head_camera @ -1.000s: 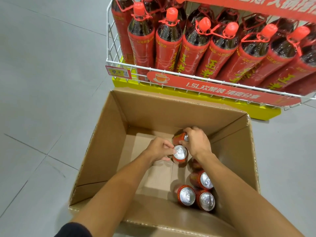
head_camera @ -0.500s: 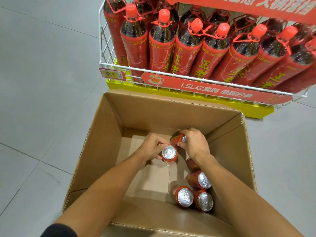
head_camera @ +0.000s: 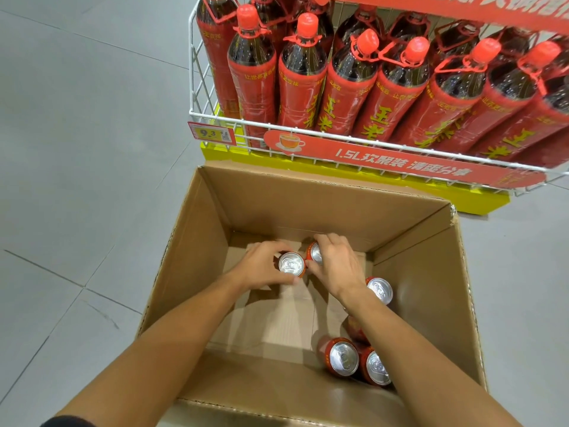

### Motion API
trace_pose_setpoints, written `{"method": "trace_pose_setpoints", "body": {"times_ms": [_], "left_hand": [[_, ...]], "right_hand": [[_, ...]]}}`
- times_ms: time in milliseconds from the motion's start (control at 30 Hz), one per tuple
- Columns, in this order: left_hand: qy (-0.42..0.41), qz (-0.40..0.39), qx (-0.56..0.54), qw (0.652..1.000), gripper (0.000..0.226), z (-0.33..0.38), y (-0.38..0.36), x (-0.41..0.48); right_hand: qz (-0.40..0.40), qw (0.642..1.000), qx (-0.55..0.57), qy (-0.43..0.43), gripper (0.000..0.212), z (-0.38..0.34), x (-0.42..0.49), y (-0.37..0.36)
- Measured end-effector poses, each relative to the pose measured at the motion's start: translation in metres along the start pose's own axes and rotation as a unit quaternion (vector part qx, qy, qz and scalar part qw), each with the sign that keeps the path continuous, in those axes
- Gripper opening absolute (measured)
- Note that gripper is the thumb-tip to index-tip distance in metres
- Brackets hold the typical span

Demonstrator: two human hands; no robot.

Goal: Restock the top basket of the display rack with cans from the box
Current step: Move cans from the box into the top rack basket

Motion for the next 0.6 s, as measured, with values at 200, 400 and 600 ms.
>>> {"method": "trace_pose_setpoints", "body": {"times_ms": [200,400,600], "left_hand": [[-0.041,0.019,0.065,0.997,0.046,0.005,-0.006,0.006],[-0.032,0.023,0.117,0.992,0.071,-0.012,0.011,0.015],[-0.004,0.035,0.070,0.997,0.070,-0.015,-0.006,0.007]], "right_hand": [[-0.020,0.991,0.115,-0.072,0.058,0.018,0.002,-0.003],[-0.072,0.993,0.080,-0.036,0.075,0.031,-0.006,0.005],[-0.048,0.988,0.142,-0.041,0.080,0.041,-0.022,-0.002]]}}
Point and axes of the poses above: each hand's wrist, its own x-axis towards the middle knuckle, its own y-axis out of the back of the hand, z = x × y, the point moved 7 cm from there along x, towards the middle knuckle, and after that the axes turned 7 degrees about z, right-handed, at the moved point
